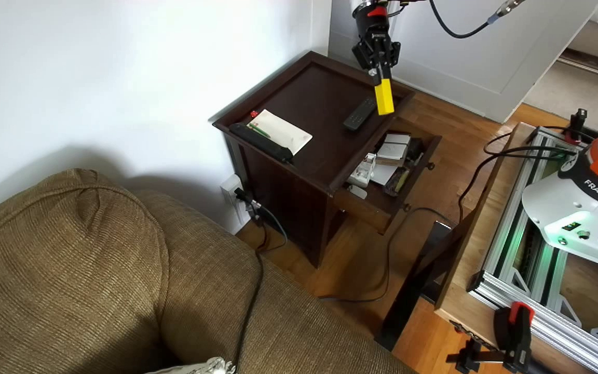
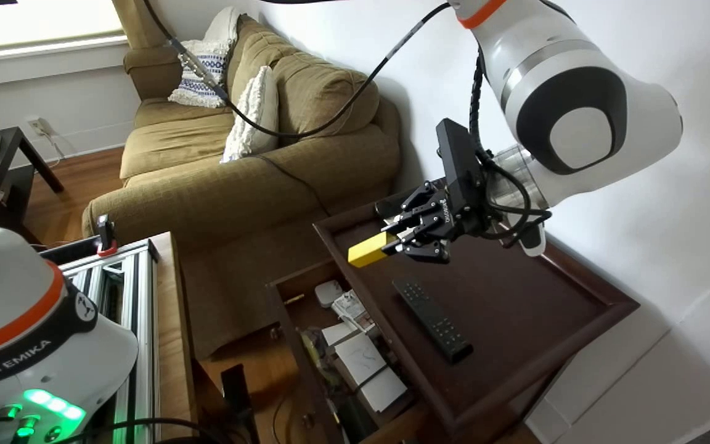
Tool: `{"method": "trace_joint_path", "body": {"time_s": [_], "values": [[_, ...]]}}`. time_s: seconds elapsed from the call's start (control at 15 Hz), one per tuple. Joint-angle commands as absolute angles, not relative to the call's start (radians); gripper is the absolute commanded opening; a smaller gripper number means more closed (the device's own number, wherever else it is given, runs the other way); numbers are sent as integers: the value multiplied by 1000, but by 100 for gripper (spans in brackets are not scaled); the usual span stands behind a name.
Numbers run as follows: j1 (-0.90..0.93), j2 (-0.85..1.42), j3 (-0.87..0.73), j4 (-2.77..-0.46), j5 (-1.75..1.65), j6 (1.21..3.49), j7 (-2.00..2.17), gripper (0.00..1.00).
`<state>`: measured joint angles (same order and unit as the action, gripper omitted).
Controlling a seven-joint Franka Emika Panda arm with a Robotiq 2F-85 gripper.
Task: Put the yellow block in the drawer
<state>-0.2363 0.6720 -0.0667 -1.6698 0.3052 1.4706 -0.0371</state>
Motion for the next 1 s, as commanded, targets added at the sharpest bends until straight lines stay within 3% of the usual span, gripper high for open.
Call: {"method": "trace_joint_path", "body": {"time_s": [0.0,0.27,0.33,0.93], "values": [[-253,660,-87,-1738,410,1471,28,8],[-283,660,-113,-1784,492,1516,9,8],[-257,676,-108,-1742,443,1475,15,31],[-278,676,-117,-1755,470,1488,13,31]]}}
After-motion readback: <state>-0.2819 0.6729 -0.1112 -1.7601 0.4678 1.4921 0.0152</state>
